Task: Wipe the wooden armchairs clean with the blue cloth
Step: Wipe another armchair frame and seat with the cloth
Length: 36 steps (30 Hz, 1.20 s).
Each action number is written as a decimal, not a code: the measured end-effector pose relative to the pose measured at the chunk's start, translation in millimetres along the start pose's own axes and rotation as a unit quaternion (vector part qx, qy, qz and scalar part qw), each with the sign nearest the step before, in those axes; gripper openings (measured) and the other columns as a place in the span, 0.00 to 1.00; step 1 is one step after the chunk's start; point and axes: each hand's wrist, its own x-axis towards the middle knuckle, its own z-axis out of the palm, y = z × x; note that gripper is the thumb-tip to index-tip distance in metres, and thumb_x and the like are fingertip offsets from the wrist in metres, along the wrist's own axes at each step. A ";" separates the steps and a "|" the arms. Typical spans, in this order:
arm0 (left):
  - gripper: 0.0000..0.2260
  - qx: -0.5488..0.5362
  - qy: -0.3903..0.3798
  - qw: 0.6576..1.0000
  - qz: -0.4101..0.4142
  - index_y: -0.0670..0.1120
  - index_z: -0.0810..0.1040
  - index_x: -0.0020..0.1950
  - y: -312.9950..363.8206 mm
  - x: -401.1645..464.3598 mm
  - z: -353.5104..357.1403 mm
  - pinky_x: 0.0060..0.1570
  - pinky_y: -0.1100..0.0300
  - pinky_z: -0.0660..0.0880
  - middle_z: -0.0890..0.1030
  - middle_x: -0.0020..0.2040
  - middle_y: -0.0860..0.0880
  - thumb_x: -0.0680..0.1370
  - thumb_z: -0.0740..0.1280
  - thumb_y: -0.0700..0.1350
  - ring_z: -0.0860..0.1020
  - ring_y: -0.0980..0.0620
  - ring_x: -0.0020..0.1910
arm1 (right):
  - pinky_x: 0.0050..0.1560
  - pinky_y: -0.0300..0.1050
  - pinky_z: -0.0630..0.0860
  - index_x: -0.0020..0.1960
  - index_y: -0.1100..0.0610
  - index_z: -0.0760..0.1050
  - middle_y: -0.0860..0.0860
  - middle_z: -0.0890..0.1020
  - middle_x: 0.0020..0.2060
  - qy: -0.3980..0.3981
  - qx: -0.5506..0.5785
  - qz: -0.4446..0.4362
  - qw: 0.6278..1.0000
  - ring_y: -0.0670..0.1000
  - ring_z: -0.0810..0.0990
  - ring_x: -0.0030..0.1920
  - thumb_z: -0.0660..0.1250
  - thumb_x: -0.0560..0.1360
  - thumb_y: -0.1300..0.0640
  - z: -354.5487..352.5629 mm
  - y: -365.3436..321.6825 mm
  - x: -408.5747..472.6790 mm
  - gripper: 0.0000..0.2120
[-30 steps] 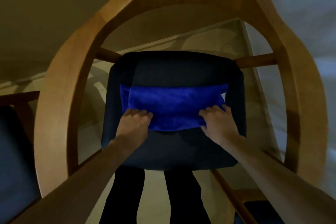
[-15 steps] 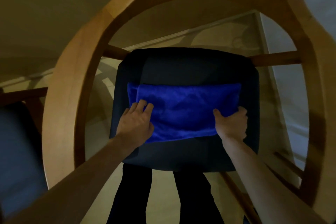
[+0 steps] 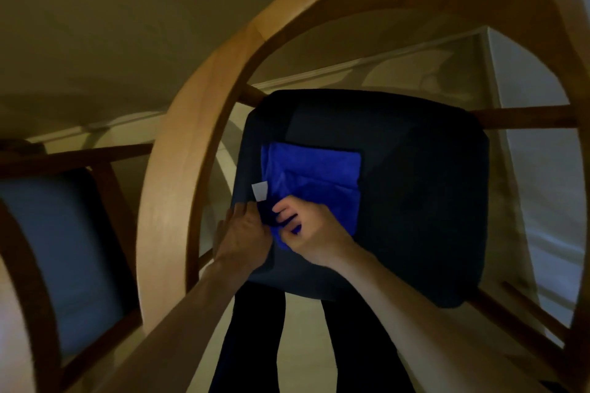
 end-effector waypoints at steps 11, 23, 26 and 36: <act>0.20 0.001 0.024 0.999 -0.047 0.46 0.66 0.68 -21.6 -30.8 20.4 0.62 0.51 0.69 0.71 0.65 0.46 0.77 0.62 0.51 0.71 0.47 0.63 | 0.69 0.77 0.39 0.78 0.38 0.36 0.55 0.30 0.77 0.152 -0.380 0.080 0.909 0.64 0.33 0.76 0.67 0.63 0.25 20.5 4.6 34.9 0.56; 0.20 -0.005 0.079 0.997 -0.007 0.51 0.68 0.65 -19.3 -22.6 35.1 0.68 0.46 0.61 0.74 0.62 0.50 0.75 0.64 0.54 0.70 0.50 0.64 | 0.69 0.77 0.44 0.80 0.44 0.36 0.63 0.37 0.78 0.011 -0.568 -0.134 0.812 0.66 0.39 0.78 0.61 0.53 0.16 -45.2 49.5 41.6 0.67; 0.21 -0.031 0.070 0.997 -0.012 0.52 0.67 0.65 -20.3 -26.7 38.8 0.69 0.42 0.59 0.74 0.62 0.51 0.74 0.64 0.55 0.70 0.50 0.65 | 0.71 0.74 0.46 0.80 0.46 0.39 0.64 0.39 0.78 0.012 -0.568 -0.128 0.813 0.66 0.42 0.78 0.65 0.58 0.20 -31.0 50.3 33.4 0.64; 0.17 0.016 0.095 0.994 0.046 0.51 0.74 0.59 -15.7 -22.4 33.3 0.67 0.42 0.61 0.74 0.59 0.49 0.74 0.64 0.57 0.70 0.49 0.63 | 0.57 0.60 0.71 0.74 0.47 0.67 0.62 0.71 0.66 0.029 -0.540 -0.168 0.824 0.64 0.74 0.57 0.74 0.70 0.50 -57.5 14.9 38.9 0.34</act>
